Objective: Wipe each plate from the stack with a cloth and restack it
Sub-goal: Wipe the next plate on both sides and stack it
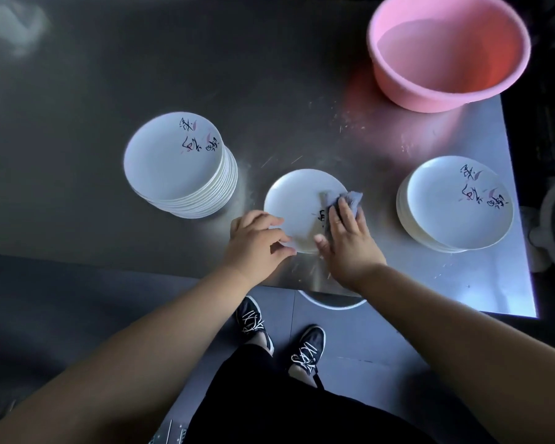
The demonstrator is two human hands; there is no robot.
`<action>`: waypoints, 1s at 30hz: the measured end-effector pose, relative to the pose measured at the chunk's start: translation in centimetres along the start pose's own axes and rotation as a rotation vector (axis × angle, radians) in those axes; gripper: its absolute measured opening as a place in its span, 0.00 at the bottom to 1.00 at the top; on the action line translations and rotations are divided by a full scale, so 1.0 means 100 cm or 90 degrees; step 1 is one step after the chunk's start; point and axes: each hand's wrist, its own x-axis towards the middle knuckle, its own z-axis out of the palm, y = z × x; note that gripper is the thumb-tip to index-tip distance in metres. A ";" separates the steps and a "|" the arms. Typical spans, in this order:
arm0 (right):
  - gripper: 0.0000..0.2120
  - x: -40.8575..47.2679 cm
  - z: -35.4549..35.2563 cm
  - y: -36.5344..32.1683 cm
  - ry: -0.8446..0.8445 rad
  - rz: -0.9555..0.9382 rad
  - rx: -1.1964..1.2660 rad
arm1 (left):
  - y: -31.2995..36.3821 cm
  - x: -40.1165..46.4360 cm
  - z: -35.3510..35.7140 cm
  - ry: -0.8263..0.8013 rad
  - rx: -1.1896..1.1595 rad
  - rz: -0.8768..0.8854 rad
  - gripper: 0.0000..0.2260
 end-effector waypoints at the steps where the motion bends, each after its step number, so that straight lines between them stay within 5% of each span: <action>1: 0.49 -0.012 0.007 -0.007 -0.008 0.003 0.009 | 0.006 -0.003 0.002 0.012 0.007 -0.004 0.11; 8: 0.39 -0.023 -0.002 0.018 -0.040 -0.088 -0.029 | 0.000 -0.003 -0.014 -0.092 0.085 0.081 0.25; 13: 0.40 0.002 -0.019 0.029 -0.017 -0.074 -0.043 | -0.015 0.008 -0.018 -0.088 0.085 0.103 0.16; 19: 0.44 -0.046 0.022 -0.016 -0.053 0.038 0.028 | -0.014 -0.002 -0.004 -0.023 0.045 0.096 0.18; 26: 0.36 0.005 -0.013 0.022 -0.001 -0.042 -0.027 | -0.013 -0.011 0.004 0.014 0.080 0.105 0.16; 30: 0.41 -0.015 0.002 0.011 -0.030 -0.022 -0.018 | 0.002 -0.017 0.007 0.037 0.096 0.059 0.15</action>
